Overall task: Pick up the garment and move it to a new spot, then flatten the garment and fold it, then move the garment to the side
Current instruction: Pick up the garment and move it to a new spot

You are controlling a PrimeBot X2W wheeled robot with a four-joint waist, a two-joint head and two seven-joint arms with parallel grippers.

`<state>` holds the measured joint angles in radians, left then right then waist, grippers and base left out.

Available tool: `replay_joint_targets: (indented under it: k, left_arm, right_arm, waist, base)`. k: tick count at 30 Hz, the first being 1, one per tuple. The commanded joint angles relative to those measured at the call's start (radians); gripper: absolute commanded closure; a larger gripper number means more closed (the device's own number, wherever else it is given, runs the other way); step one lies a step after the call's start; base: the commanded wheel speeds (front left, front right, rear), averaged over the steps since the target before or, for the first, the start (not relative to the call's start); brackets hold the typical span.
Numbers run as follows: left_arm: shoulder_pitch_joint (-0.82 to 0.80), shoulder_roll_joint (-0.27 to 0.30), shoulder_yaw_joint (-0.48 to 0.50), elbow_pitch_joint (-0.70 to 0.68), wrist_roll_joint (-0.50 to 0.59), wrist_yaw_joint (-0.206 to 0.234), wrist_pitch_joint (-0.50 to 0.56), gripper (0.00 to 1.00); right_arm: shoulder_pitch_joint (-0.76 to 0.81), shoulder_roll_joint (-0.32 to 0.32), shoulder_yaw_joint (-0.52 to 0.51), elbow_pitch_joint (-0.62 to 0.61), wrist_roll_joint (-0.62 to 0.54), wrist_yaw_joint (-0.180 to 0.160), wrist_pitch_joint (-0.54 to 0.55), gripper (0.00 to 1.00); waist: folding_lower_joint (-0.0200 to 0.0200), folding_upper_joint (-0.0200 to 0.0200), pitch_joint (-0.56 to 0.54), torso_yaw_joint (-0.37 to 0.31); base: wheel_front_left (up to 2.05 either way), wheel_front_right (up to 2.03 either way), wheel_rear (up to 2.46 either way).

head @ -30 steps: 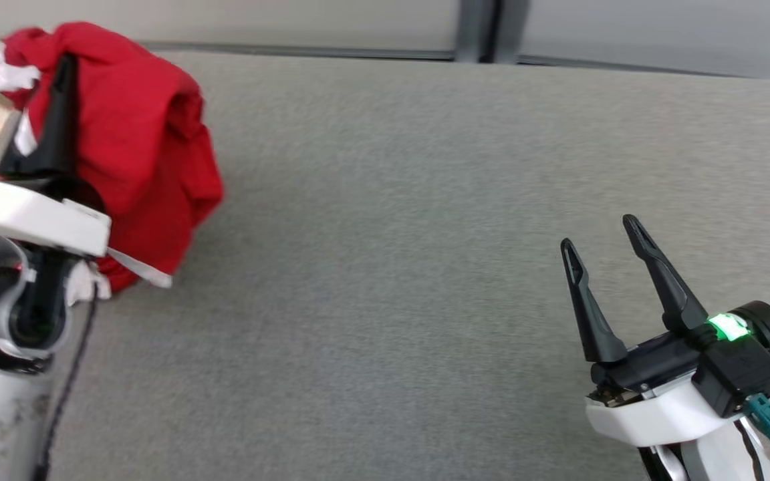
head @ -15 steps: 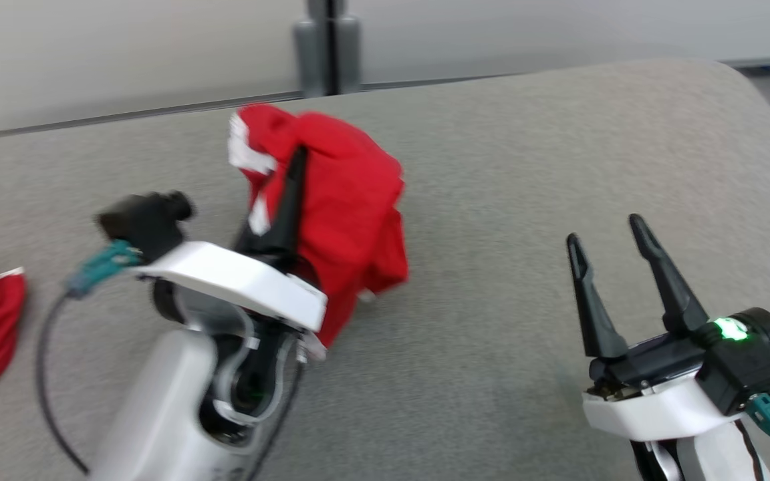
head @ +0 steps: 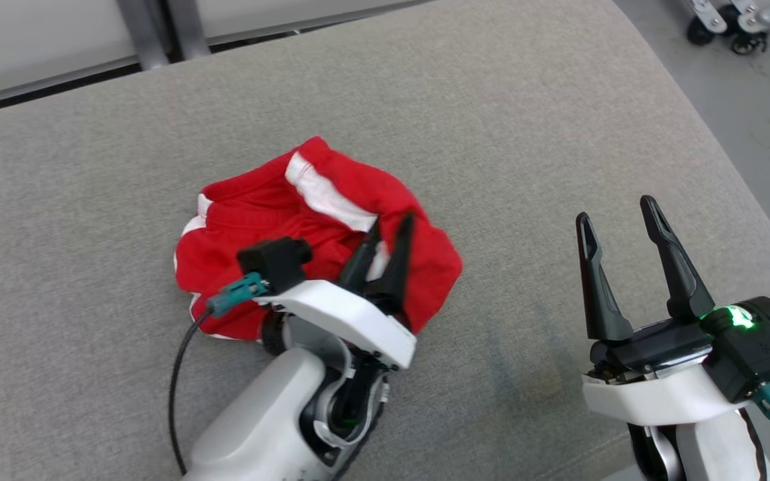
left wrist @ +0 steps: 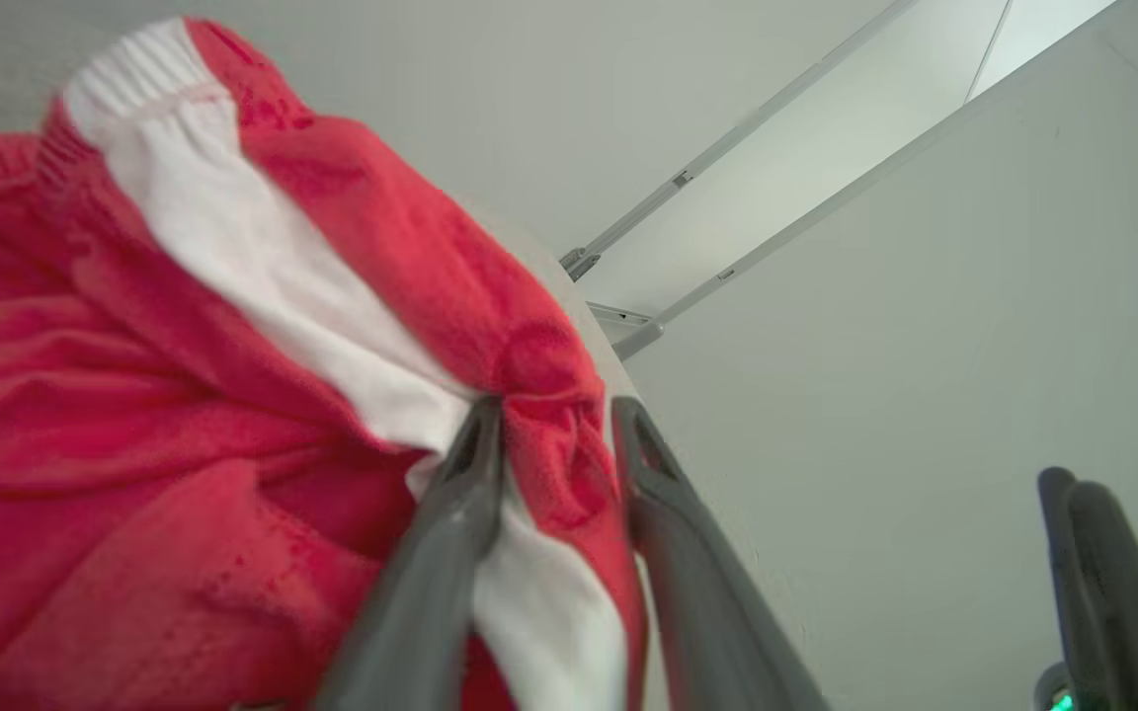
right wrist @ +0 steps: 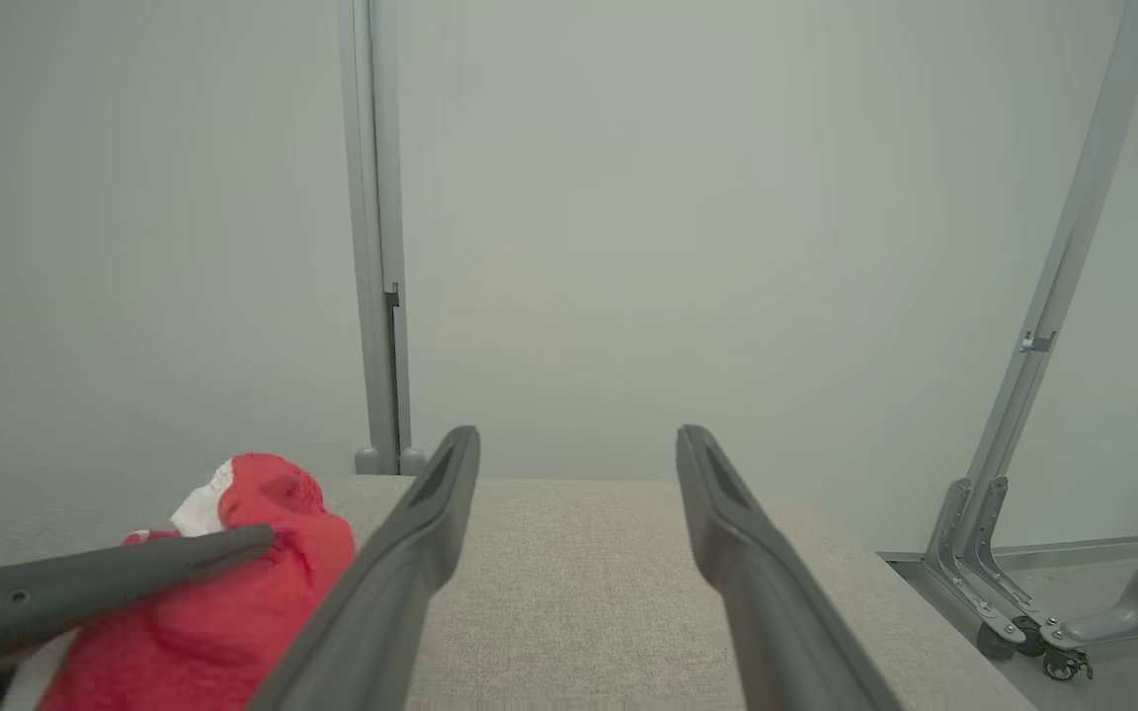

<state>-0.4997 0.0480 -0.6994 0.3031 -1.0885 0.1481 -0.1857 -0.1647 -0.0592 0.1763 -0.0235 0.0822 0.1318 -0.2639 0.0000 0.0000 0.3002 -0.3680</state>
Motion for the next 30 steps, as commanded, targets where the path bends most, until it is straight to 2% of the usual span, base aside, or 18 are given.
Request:
replay_joint_targets:
  k: [1, 4, 7, 13, 14, 19, 24, 26, 30]
  left_arm:
    - [-0.032, 0.005, -0.029, 0.0, -0.023, -0.016, -0.021, 0.0]
    - [-0.07, 0.006, -0.094, 0.002, -0.011, -0.042, -0.062, 0.0]
    - [-0.082, 0.006, -0.088, 0.008, 0.066, -0.047, -0.079, 0.0]
    - [0.055, 0.043, 0.129, -0.093, 0.418, -0.023, -0.08, 0.0]
    - [0.055, 0.043, 0.129, -0.093, 0.418, -0.023, -0.08, 0.0]
    - [0.249, 0.061, 0.302, -0.181, 0.652, -0.01, -0.079, 0.0]
    - [0.431, 0.045, 0.42, -0.237, 0.799, -0.019, -0.079, 0.0]
    - [0.497, 0.029, 0.465, -0.256, 0.81, -0.023, -0.079, 0.0]
    - [0.592, 0.017, 0.5, -0.273, 0.895, -0.051, -0.079, 0.0]
  right_arm:
    - [-0.008, 0.002, 0.004, 0.003, 0.003, -0.002, -0.001, 0.0]
    - [0.004, 0.003, 0.014, 0.011, 0.004, -0.002, -0.001, 0.0]
    - [0.021, 0.003, 0.026, 0.019, 0.005, -0.002, -0.001, 0.0]
    - [0.065, -0.013, 0.047, 0.048, 0.012, -0.002, -0.001, 0.0]
    - [0.065, -0.013, 0.047, 0.048, 0.012, -0.002, -0.001, 0.0]
    - [0.103, -0.018, 0.042, 0.067, 0.008, -0.002, -0.001, 0.0]
    - [0.156, -0.02, 0.034, 0.083, -0.003, -0.002, -0.001, 0.0]
    - [0.176, -0.02, 0.027, 0.088, -0.003, -0.002, -0.001, 0.0]
    - [0.221, -0.014, 0.003, 0.091, 0.0, -0.002, -0.001, 0.0]
  waist:
    - [0.0, 0.0, 0.004, -0.007]
    - [0.0, 0.0, -0.022, 0.021]
    - [0.0, 0.0, -0.062, 0.068]
    - [0.0, 0.0, -0.156, 0.186]
    - [0.0, 0.0, -0.156, 0.186]
    - [0.0, 0.0, -0.217, 0.279]
    - [0.0, 0.0, -0.269, 0.351]
    - [0.0, 0.0, -0.286, 0.372]
    - [0.0, 0.0, -0.32, 0.403]
  base:
    - [0.0, 0.0, 0.0]
    - [0.0, 0.0, 0.0]
    - [0.0, 0.0, 0.0]
    - [0.0, 0.0, 0.0]
    - [0.0, 0.0, 0.0]
    - [0.0, 0.0, 0.0]
    - [0.0, 0.0, 0.0]
    - [0.0, 0.0, 0.0]
    - [0.0, 0.0, 0.0]
